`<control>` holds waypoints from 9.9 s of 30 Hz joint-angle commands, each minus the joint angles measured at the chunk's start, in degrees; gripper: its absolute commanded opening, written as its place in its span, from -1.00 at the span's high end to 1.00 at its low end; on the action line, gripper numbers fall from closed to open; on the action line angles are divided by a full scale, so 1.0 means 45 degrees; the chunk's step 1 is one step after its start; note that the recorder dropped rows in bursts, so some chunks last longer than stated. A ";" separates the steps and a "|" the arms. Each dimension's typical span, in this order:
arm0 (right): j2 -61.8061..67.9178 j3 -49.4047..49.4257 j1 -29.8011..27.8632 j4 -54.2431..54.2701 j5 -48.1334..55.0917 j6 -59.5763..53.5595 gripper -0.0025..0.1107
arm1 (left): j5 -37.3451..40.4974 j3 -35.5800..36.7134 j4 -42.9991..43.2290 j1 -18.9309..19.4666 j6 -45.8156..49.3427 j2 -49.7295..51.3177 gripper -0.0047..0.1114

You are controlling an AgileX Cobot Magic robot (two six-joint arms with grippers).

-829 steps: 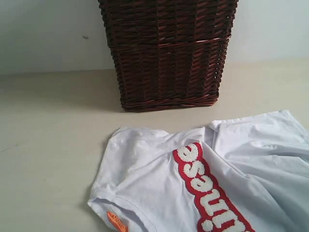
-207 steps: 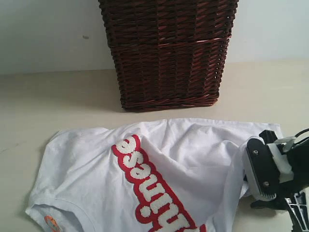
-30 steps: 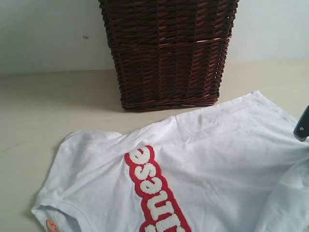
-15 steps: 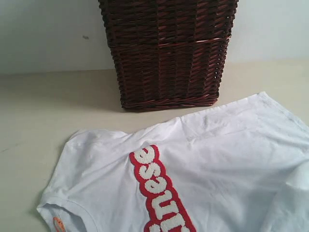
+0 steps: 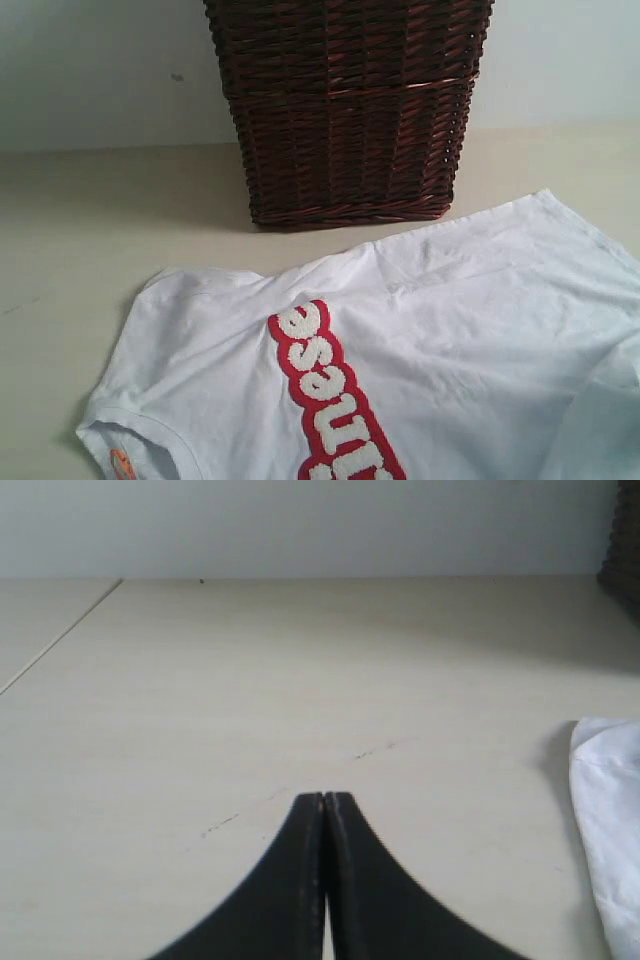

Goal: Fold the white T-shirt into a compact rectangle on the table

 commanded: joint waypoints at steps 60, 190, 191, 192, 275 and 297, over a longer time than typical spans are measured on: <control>0.0043 0.1867 -0.0945 0.1024 -0.3611 -0.1573 0.96 | -0.0083 -0.0032 -0.0056 0.0041 0.0019 -0.0027 0.92; -1.9890 0.7494 0.7803 -0.1248 -0.2803 1.2372 0.31 | 0.7204 -0.8638 -1.1242 -0.0594 1.4643 1.8331 0.92; -1.9890 0.7494 0.7803 -0.1249 -0.2803 1.2400 0.31 | 0.6926 -0.8638 -1.1517 -0.0594 1.4702 1.8654 0.92; -1.9890 0.7494 0.7803 -0.1249 -0.2803 1.2425 0.31 | 0.6673 -0.8638 -1.1811 -0.0594 1.4702 1.8880 0.92; -1.9890 0.7494 0.7803 -0.1218 -0.2803 1.2426 0.31 | 1.0864 -1.2217 -1.2924 -0.3965 2.4213 2.3426 -0.12; -1.9890 0.7494 0.7803 -0.1218 -0.2803 1.2426 0.31 | 1.0106 -1.3817 -1.1874 -0.2917 2.2869 2.5516 -0.05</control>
